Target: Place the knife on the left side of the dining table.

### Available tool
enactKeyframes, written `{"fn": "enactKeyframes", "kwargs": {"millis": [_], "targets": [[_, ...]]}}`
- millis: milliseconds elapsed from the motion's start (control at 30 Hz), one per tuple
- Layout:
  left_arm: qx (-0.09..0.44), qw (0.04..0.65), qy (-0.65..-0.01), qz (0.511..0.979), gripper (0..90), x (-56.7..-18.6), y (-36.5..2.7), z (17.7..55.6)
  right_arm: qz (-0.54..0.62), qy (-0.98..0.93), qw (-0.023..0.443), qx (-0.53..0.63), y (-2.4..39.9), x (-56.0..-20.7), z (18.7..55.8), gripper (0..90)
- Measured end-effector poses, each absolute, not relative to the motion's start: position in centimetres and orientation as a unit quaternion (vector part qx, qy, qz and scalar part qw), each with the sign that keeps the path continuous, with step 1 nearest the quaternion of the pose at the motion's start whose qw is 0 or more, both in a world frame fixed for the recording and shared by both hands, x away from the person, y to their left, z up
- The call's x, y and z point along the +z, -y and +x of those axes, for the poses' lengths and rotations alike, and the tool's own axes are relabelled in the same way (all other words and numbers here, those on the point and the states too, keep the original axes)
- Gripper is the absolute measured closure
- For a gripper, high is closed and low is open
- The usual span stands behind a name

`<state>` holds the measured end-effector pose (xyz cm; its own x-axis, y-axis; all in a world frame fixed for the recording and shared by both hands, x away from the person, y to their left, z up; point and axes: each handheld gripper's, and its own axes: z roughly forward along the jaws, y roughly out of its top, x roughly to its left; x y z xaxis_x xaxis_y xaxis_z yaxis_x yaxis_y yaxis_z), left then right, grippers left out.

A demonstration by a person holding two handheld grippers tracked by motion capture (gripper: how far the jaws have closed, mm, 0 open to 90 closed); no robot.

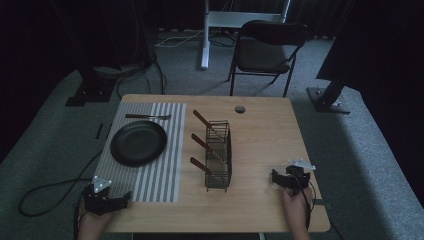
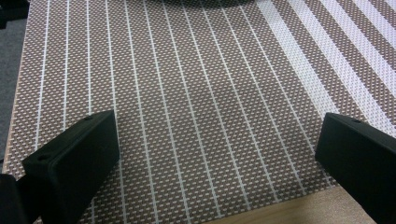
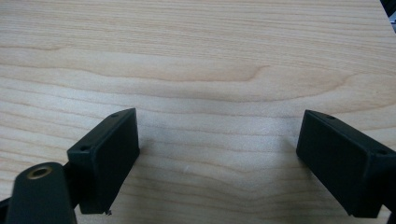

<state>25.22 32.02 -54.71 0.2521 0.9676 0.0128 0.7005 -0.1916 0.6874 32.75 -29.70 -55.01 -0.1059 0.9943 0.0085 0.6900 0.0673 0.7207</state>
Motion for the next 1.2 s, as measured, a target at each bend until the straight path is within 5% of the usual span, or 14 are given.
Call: {"fn": "enactKeyframes", "kwargs": {"millis": [1200], "targets": [[0.227,0.287,-0.564,0.740,1.6,-54.57,-32.05,25.24,0.618,-0.682,0.259,0.294,29.66,-55.01,32.70,12.2]]}}
